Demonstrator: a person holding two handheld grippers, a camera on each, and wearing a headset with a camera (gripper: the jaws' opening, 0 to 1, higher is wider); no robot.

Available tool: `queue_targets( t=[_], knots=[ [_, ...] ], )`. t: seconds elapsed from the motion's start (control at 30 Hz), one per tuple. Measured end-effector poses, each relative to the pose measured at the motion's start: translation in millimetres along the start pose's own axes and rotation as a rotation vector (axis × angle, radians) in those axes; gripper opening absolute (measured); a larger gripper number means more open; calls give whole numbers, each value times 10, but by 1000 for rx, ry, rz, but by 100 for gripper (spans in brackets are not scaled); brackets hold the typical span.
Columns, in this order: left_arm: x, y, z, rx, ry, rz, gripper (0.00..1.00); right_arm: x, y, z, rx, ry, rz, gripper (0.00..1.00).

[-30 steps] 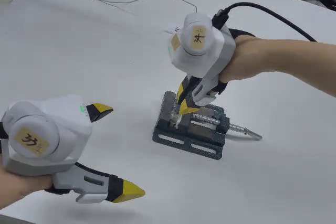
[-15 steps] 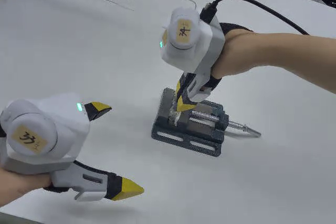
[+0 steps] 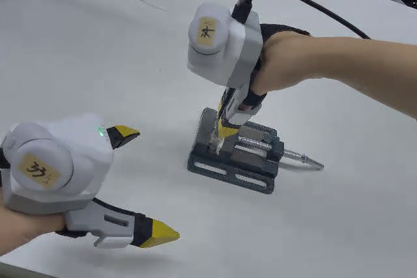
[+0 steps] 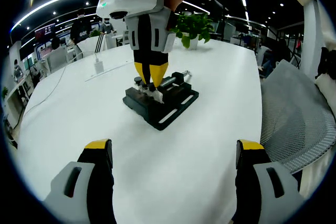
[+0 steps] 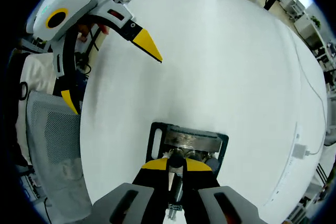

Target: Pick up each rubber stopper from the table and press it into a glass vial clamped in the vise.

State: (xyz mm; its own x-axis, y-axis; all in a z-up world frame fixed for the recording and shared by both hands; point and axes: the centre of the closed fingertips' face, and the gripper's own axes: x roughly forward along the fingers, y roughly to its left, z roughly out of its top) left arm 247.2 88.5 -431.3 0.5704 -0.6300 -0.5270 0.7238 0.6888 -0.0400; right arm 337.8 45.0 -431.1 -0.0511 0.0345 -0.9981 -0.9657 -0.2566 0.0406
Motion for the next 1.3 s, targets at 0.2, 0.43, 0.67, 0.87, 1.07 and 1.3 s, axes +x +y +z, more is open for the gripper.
queue_targets(
  t=[0.2, 0.43, 0.67, 0.87, 1.07, 1.3],
  knots=[
    [30, -17, 26, 2, -3, -6, 98, -4, -1, -12, 52, 33, -19, 3],
    [58, -23, 52, 8, -2, -12, 97, -17, 4, -36, 31, 32, -15, 4],
    [50, -22, 69, 11, -2, -13, 97, -26, -4, -47, 5, -3, -8, 5],
    [22, -11, 52, 9, 4, -8, 97, -28, -9, -47, -25, -21, -8, 6],
    [13, -14, 50, 9, 6, -6, 97, -24, -12, -44, -58, -29, -12, 6],
    [19, -26, 39, 6, 6, -8, 97, -16, -20, -43, -86, -37, -20, 8]
  ],
)
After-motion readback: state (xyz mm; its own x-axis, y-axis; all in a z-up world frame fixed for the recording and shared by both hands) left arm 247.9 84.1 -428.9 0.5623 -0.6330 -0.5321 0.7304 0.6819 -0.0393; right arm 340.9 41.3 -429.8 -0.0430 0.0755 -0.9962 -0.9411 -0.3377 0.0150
